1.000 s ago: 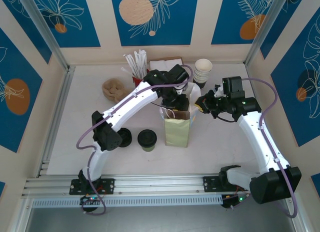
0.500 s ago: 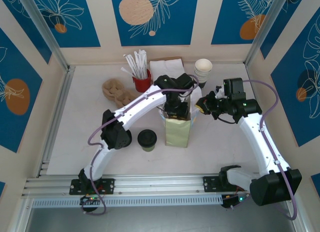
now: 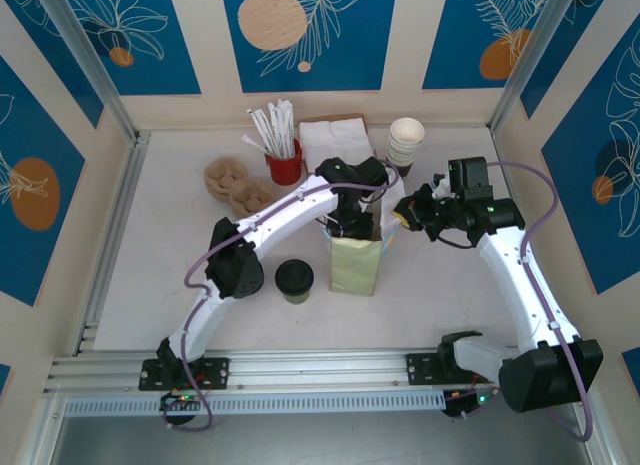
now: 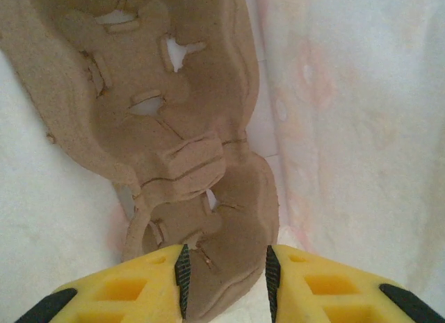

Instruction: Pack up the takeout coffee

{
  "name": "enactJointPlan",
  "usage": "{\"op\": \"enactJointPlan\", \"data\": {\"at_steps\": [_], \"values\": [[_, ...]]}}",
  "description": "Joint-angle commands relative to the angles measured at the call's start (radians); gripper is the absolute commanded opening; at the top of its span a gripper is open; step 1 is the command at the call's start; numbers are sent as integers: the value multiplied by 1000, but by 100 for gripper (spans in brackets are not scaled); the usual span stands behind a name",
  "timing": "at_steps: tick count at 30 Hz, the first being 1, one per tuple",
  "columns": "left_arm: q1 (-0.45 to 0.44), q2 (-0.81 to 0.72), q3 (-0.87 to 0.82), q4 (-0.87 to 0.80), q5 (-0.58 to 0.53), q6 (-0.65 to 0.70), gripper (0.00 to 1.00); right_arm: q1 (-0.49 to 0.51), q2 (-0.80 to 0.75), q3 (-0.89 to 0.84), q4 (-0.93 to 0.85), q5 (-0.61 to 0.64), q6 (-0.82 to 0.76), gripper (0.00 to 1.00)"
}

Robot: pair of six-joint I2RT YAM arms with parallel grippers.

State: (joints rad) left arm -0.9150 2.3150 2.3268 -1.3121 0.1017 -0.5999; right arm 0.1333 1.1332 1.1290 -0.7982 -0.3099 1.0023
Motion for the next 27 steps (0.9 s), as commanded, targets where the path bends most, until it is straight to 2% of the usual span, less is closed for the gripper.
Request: {"op": "enactJointPlan", "data": {"at_steps": [1, 14, 20, 27], "values": [[-4, 26, -31, 16, -12, 3, 35, -11, -19, -3, -62, 8, -15, 0], [1, 41, -112, 71, 18, 6, 39, -15, -5, 47, -125, 20, -78, 0], [-12, 14, -222, 169, 38, -14, 41, -12, -1, 52, -153, 25, -103, 0], [-27, 18, -259, 223, 36, -11, 44, -8, -24, 27, -163, 29, -105, 0]]}}
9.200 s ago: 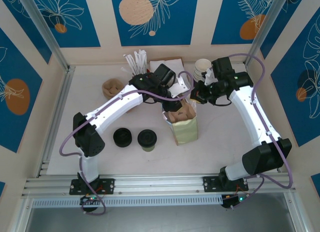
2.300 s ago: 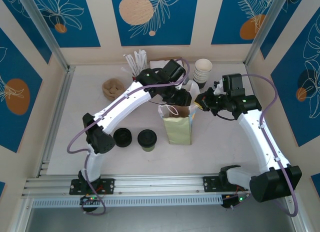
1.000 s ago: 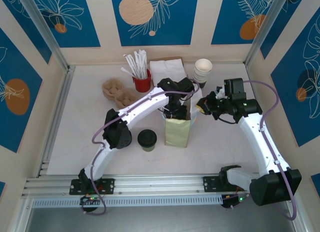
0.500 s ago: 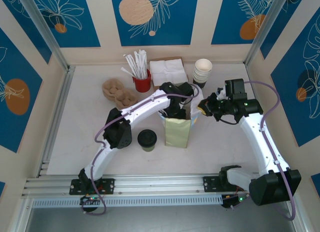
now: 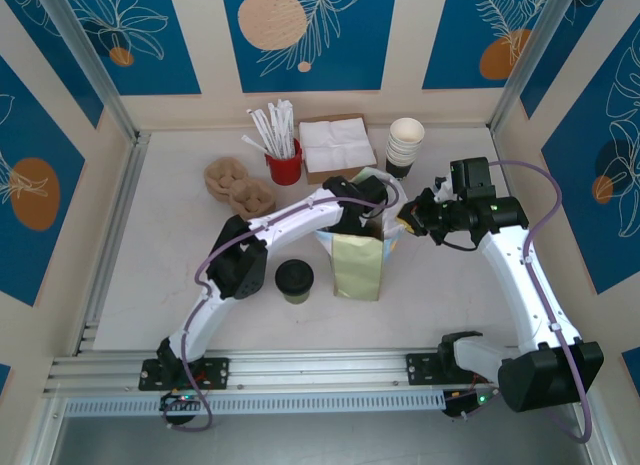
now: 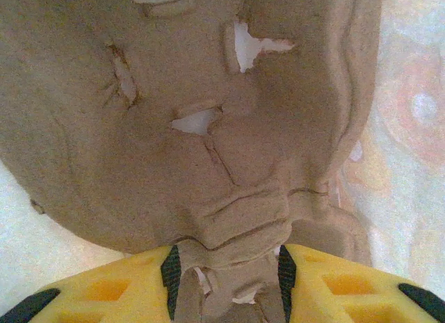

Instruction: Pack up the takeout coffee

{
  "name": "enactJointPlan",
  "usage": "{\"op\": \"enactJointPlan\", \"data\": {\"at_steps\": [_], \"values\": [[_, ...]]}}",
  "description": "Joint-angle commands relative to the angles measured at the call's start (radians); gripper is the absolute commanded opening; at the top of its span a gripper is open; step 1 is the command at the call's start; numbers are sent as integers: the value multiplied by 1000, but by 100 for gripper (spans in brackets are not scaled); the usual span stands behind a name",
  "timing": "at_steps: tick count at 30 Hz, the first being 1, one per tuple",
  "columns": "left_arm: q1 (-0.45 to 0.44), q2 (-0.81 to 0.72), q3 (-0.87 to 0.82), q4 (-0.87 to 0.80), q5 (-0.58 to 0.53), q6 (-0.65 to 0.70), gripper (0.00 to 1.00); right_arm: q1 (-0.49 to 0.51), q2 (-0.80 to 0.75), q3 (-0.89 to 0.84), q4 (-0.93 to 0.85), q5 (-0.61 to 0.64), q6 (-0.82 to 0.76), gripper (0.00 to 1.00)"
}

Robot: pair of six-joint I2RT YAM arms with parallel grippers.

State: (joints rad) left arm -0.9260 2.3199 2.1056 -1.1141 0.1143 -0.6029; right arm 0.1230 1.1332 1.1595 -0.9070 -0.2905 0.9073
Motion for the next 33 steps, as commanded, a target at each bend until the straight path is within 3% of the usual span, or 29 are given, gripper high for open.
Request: {"op": "enactJointPlan", "data": {"at_steps": [1, 23, 33], "values": [[-15, 15, -45, 36, 25, -8, 44, 3, -28, -11, -53, 10, -7, 0], [-21, 56, -51, 77, 77, 20, 45, 7, 25, 10, -45, -19, -40, 0], [-14, -12, 132, 25, 93, 19, 50, 3, 28, 38, -43, -15, -34, 0]]}}
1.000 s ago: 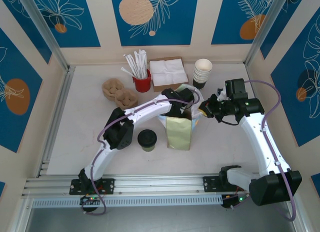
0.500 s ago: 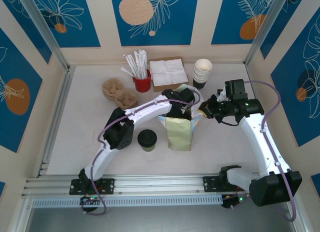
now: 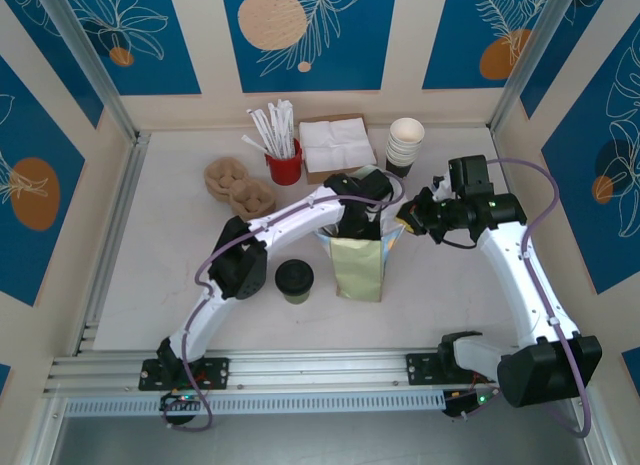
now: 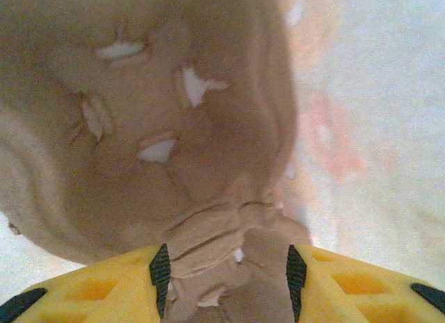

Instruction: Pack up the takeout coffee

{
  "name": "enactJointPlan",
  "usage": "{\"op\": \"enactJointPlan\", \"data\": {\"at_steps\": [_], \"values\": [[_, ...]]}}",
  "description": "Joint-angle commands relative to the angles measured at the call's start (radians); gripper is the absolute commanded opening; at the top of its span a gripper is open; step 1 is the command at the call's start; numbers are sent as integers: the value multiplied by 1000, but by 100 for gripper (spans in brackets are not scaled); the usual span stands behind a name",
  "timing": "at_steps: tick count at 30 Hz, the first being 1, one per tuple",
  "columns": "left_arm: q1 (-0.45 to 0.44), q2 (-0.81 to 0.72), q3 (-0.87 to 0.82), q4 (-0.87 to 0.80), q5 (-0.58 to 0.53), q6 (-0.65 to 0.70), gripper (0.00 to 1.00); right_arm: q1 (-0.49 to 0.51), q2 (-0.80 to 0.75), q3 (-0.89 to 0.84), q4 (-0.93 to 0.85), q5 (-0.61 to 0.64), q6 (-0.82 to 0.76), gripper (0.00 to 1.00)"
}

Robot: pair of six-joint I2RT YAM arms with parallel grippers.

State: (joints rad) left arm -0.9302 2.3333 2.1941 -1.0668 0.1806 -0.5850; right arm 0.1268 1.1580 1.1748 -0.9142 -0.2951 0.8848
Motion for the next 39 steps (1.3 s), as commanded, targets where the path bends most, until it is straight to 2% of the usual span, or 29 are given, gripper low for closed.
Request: {"op": "enactJointPlan", "data": {"at_steps": [1, 8, 12, 19, 39], "values": [[-10, -31, 51, -24, 32, -6, 50, -1, 3, 25, -37, -9, -9, 0], [-8, -59, 70, -31, 33, -14, 50, -6, 2, 27, -11, -4, 14, 0], [-9, -30, 56, -28, 74, -14, 47, -12, 10, 21, 5, -3, 28, 0], [-7, 34, 22, -29, 77, 7, 45, -23, 36, 16, 29, -12, 34, 0], [1, 162, 19, -27, 59, 33, 51, -30, 49, 12, 32, -32, 21, 0]]}}
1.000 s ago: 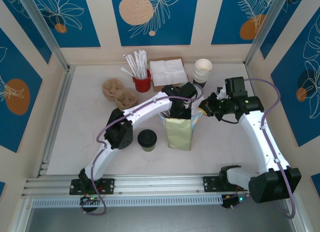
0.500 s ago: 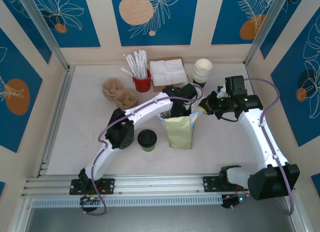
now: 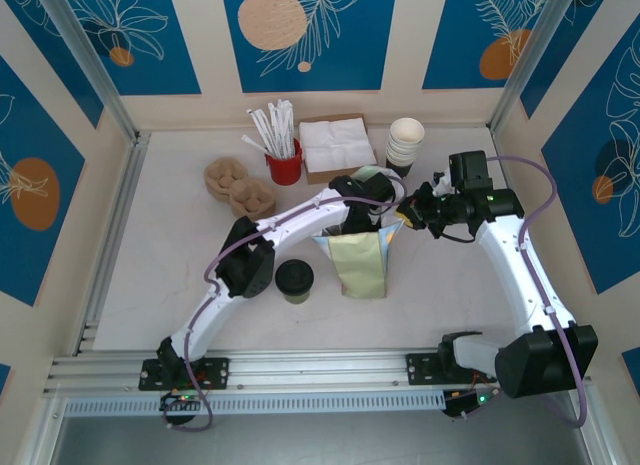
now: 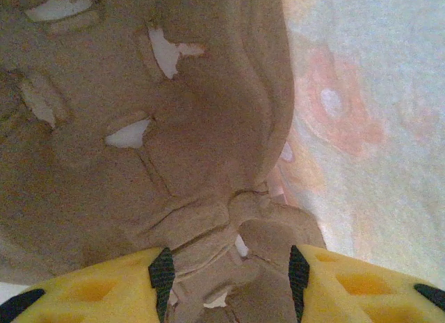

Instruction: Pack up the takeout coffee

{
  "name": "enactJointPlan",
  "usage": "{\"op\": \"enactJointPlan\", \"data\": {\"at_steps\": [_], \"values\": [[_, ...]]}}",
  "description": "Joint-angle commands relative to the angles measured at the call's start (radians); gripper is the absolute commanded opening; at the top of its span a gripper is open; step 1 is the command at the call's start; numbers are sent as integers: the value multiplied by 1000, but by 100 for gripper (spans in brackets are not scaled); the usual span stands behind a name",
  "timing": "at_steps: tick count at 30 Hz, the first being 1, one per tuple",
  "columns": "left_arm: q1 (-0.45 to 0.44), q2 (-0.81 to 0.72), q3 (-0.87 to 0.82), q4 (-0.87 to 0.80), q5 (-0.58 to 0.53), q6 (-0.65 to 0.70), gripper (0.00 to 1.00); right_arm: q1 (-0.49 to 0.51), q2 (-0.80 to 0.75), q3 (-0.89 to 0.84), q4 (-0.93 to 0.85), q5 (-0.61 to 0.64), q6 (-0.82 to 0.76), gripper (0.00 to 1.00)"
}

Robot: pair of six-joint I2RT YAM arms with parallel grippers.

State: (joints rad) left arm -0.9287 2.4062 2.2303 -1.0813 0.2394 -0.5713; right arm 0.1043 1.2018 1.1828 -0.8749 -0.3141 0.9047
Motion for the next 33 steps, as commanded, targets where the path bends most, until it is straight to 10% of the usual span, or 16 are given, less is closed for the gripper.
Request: {"op": "enactJointPlan", "data": {"at_steps": [1, 33], "values": [[-1, 88, -19, -10, 0, 19, 51, -8, 4, 4, -8, -14, 0, 0], [108, -341, 331, 41, 235, 58, 64, -19, 47, 151, -18, 2, -94, 0]]}}
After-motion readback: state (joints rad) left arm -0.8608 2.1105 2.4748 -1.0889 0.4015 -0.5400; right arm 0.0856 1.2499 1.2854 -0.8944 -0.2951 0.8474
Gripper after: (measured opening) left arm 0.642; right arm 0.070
